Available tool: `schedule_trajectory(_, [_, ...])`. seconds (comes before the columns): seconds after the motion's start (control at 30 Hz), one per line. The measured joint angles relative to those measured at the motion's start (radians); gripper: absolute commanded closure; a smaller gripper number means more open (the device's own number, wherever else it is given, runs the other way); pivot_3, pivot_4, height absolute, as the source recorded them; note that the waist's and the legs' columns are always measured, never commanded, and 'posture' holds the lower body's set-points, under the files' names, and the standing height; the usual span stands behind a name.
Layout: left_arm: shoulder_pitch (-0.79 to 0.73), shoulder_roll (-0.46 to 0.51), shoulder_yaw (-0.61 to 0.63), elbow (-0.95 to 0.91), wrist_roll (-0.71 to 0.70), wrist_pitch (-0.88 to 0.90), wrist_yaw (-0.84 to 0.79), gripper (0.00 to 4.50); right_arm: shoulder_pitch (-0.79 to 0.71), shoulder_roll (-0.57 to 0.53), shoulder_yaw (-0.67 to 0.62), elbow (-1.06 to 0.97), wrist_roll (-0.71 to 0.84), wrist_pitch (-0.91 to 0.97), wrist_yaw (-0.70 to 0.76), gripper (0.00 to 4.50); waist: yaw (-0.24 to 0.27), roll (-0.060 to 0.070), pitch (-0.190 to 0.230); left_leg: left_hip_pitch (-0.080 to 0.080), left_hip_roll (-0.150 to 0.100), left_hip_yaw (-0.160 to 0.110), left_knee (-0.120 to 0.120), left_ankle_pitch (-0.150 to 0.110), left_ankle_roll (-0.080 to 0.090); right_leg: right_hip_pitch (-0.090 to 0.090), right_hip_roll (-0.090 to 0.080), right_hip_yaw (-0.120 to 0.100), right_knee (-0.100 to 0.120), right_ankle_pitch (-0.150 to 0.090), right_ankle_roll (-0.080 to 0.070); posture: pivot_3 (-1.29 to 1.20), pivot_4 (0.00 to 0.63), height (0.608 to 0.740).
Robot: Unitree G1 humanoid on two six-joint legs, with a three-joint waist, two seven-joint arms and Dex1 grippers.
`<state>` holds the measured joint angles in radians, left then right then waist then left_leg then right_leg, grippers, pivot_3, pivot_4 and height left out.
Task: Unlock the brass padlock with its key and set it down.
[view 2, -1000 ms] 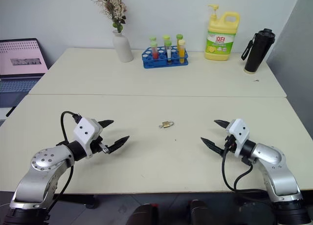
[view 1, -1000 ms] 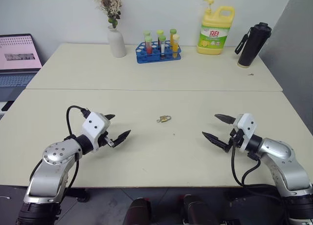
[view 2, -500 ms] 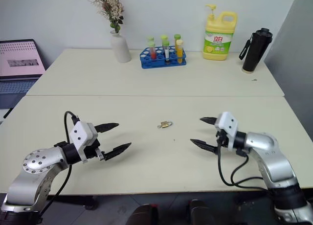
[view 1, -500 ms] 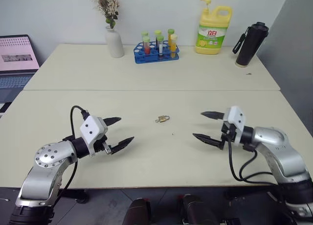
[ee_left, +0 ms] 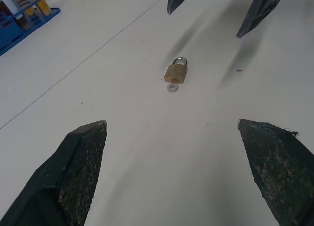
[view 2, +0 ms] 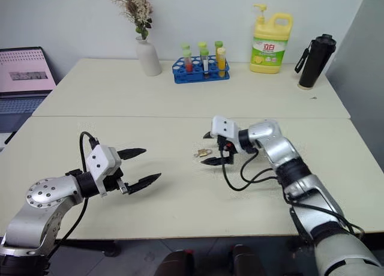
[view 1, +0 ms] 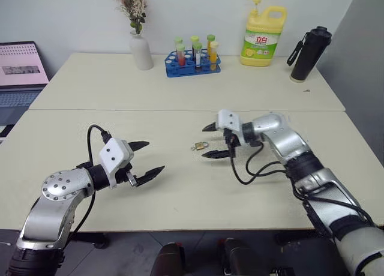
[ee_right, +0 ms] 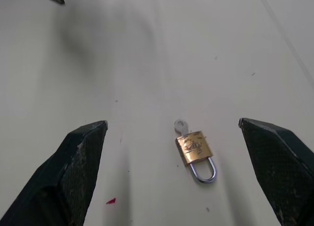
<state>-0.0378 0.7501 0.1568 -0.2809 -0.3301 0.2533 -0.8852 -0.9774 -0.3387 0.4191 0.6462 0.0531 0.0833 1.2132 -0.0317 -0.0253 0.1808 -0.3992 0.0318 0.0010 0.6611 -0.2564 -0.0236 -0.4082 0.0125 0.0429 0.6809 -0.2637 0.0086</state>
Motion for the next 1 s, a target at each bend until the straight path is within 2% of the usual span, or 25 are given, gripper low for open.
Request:
schedule_trajectory(0.17, [-0.001, 0.000, -0.007, 0.000, 0.019, -0.001, 0.002, 0.02, -0.140, 0.106, 0.033, 0.334, -0.116, -0.132, -0.024, 0.00, 0.001, 0.000, 0.000, 0.000, -0.001, 0.000, 0.000, 0.000, 0.000, 0.000, -0.001, 0.000, 0.000, 0.000, 0.000, 0.00, 0.150, 0.740])
schedule_trajectory(0.43, [0.032, 0.000, -0.011, -0.032, 0.027, -0.001, 0.021, 0.02, -0.234, 0.175, 0.000, 0.589, -0.196, -0.184, -0.111, 0.00, -0.001, 0.001, 0.000, 0.000, 0.000, 0.000, -0.001, 0.000, 0.000, -0.001, -0.002, 0.001, 0.001, 0.000, 0.000, 0.00, 0.150, 0.740])
schedule_trajectory(0.53, [0.033, 0.000, -0.011, -0.034, 0.032, 0.000, 0.028, 0.00, -0.241, 0.190, -0.009, 0.616, -0.216, -0.186, -0.133, 0.61, -0.002, 0.001, 0.000, 0.000, 0.000, 0.000, -0.001, 0.000, 0.000, -0.001, -0.002, 0.001, 0.001, 0.000, 0.000, 0.00, 0.150, 0.740])
schedule_trajectory(0.8, [0.034, -0.001, -0.013, -0.045, 0.039, 0.000, 0.034, 0.00, -0.245, 0.201, -0.034, 0.634, -0.247, -0.185, -0.128, 3.40, -0.002, 0.001, 0.000, 0.001, 0.000, 0.000, 0.000, 0.000, 0.000, 0.000, -0.002, 0.000, 0.001, 0.000, 0.000, 0.00, 0.150, 0.740])
schedule_trajectory(0.83, [0.033, -0.001, -0.014, -0.045, 0.040, 0.000, 0.034, 0.00, -0.245, 0.202, -0.038, 0.635, -0.250, -0.186, -0.132, 3.59, -0.002, 0.001, 0.000, 0.001, 0.000, 0.000, 0.000, 0.000, 0.000, 0.000, -0.002, 0.000, 0.001, 0.000, 0.000, 0.00, 0.150, 0.740])
schedule_trajectory(1.0, [0.024, -0.004, -0.029, -0.044, 0.042, 0.000, 0.041, 0.00, -0.242, 0.203, -0.042, 0.631, -0.278, -0.221, -0.154, 3.59, -0.002, 0.001, 0.000, 0.001, 0.000, 0.000, 0.000, 0.000, 0.000, 0.001, -0.001, 0.000, 0.001, 0.000, 0.000, 0.00, 0.150, 0.740])
